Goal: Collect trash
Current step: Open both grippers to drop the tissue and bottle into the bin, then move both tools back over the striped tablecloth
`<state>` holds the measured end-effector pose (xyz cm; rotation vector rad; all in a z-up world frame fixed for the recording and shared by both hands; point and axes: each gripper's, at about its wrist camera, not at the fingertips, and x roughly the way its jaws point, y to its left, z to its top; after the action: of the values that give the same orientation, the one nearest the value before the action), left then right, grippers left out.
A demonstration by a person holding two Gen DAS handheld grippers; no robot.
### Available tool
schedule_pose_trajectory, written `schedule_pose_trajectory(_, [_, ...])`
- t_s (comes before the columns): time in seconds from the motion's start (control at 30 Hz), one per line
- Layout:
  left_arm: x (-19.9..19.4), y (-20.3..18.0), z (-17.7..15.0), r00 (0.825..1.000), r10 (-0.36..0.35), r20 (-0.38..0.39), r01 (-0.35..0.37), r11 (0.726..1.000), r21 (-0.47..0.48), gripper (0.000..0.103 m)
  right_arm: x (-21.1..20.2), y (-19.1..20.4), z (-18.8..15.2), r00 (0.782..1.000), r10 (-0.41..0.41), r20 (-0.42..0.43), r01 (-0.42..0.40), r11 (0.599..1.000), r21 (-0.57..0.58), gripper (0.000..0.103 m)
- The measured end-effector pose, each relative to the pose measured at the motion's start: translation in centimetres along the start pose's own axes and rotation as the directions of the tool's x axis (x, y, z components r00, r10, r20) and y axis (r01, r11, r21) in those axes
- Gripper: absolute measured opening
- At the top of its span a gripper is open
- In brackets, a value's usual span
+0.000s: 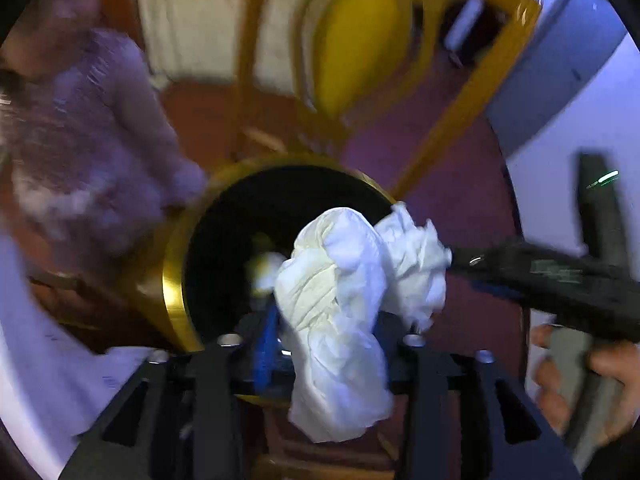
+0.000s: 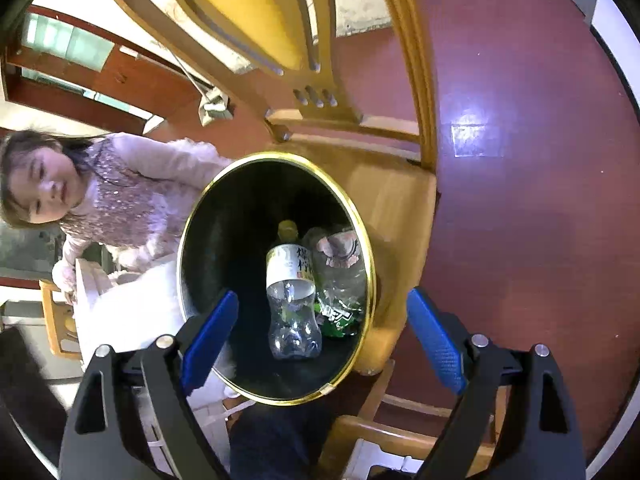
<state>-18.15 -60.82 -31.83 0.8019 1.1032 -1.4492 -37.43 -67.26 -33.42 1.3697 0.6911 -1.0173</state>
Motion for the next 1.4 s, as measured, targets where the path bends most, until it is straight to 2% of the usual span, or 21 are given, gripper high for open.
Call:
schedule_pose_trajectory(0.07, [1.3,-0.1,0.0,0.999,0.045,-0.010,-0.045,0.998,-0.034,0.098,-1.2,-0.2,-0.1,1.000,-0.001,0.018,0.001,1.000,-0.004,0.086])
schedule_pose_trajectory(0.17, [0.8,0.3,-0.9,1.000,0.023,-0.005,-0.024,0.997,-0.078,0.097,-2.7,0.2,-0.2,0.999,-0.010,0.047,0.012,1.000,-0.028,0.087])
schedule_pose_trajectory(0.23, [-0.6,0.5,-1.4,1.000,0.010,0.020,-0.009,0.999,-0.042,0.097,-3.1,0.8,-0.4,0.998,-0.013,0.055,0.015,0.999,-0.044,0.087])
schedule_pose_trajectory(0.37, [-3.9,1.4,-2.5,0.993,0.078,0.089,-0.078,0.997,0.004,0.097,-2.6,3.4,-1.5,1.000,0.014,0.025,-0.012,0.996,-0.093,0.087])
schedule_pose_trajectory(0.5, [-8.2,4.4,-5.6,0.977,0.141,0.157,-0.145,0.989,0.013,0.097,-2.6,7.7,-3.9,0.998,0.055,-0.022,-0.058,0.980,-0.188,0.087])
schedule_pose_trajectory(0.63, [-15.0,9.1,-11.4,0.958,0.194,0.210,-0.182,0.980,-0.074,0.097,-2.1,14.4,-8.8,0.987,0.108,-0.122,-0.144,0.928,-0.344,0.087])
schedule_pose_trajectory(0.73, [-19.5,13.9,-16.6,0.935,0.282,0.215,-0.231,0.944,-0.234,0.097,-1.5,20.4,-13.5,0.965,0.143,-0.222,-0.232,0.859,-0.456,0.087])
schedule_pose_trajectory(0.8, [-22.5,17.2,-20.7,0.915,0.345,0.208,-0.255,0.896,-0.362,0.097,-1.1,24.5,-16.9,0.947,0.148,-0.284,-0.284,0.800,-0.528,0.087])
schedule_pose_trajectory(0.87, [-25.5,19.9,-24.9,0.884,0.417,0.210,-0.277,0.831,-0.483,0.097,-0.9,29.5,-21.6,0.920,0.147,-0.364,-0.354,0.710,-0.609,0.087])
schedule_pose_trajectory(0.9, [-27.4,21.3,-27.5,0.857,0.473,0.206,-0.298,0.780,-0.551,0.097,-0.8,31.1,-23.4,0.909,0.143,-0.392,-0.379,0.675,-0.633,0.087])
schedule_pose_trajectory(0.97, [-29.9,23.1,-31.7,0.807,0.564,0.178,-0.337,0.686,-0.645,0.097,-0.8,35.8,-28.5,0.875,0.124,-0.468,-0.448,0.574,-0.686,0.087])
schedule_pose_trajectory(1.03, [-32.7,25.0,-36.7,0.744,0.655,0.133,-0.357,0.558,-0.749,0.097,-0.8,39.4,-32.6,0.842,0.108,-0.528,-0.505,0.502,-0.702,0.087])
schedule_pose_trajectory(1.07, [-33.6,25.7,-38.4,0.728,0.676,0.118,-0.353,0.517,-0.780,0.097,-0.7,41.2,-34.6,0.826,0.100,-0.555,-0.530,0.475,-0.702,0.087])
schedule_pose_trajectory(1.1, [-34.6,26.6,-40.8,0.708,0.699,0.101,-0.339,0.462,-0.819,0.097,-0.5,43.0,-36.6,0.809,0.093,-0.581,-0.552,0.460,-0.696,0.087])
schedule_pose_trajectory(1.13, [-35.3,27.3,-42.6,0.695,0.714,0.087,-0.324,0.419,-0.848,0.097,-0.2,45.1,-38.5,0.793,0.092,-0.603,-0.571,0.460,-0.680,0.087])
schedule_pose_trajectory(1.17, [-36.1,28.2,-44.8,0.685,0.725,0.070,-0.306,0.374,-0.876,0.097,0.2,46.5,-39.6,0.786,0.091,-0.612,-0.575,0.472,-0.668,0.087])
schedule_pose_trajectory(1.2, [-36.5,28.8,-46.3,0.680,0.731,0.060,-0.294,0.347,-0.890,0.097,0.6,47.7,-40.5,0.784,0.087,-0.615,-0.571,0.489,-0.659,0.087])
schedule_pose_trajectory(1.27, [-37.3,29.6,-48.5,0.671,0.741,0.045,-0.283,0.312,-0.907,0.097,2.5,50.9,-42.5,0.784,0.089,-0.614,-0.550,0.557,-0.622,0.087])
schedule_pose_trajectory(1.3, [-37.7,30.0,-49.8,0.663,0.748,0.037,-0.276,0.290,-0.917,0.097,3.6,52.7,-43.5,0.798,0.082,-0.597,-0.516,0.602,-0.609,0.087])
schedule_pose_trajectory(1.33, [-38.0,30.4,-50.7,0.658,0.752,0.035,-0.268,0.276,-0.923,0.097,4.5,53.6,-44.0,0.808,0.081,-0.583,-0.497,0.625,-0.602,0.086])
schedule_pose_trajectory(1.4, [-38.5,30.9,-52.4,0.652,0.758,0.037,-0.242,0.254,-0.936,0.097,6.2,56.4,-45.5,0.844,0.078,-0.530,-0.441,0.663,-0.605,0.080])
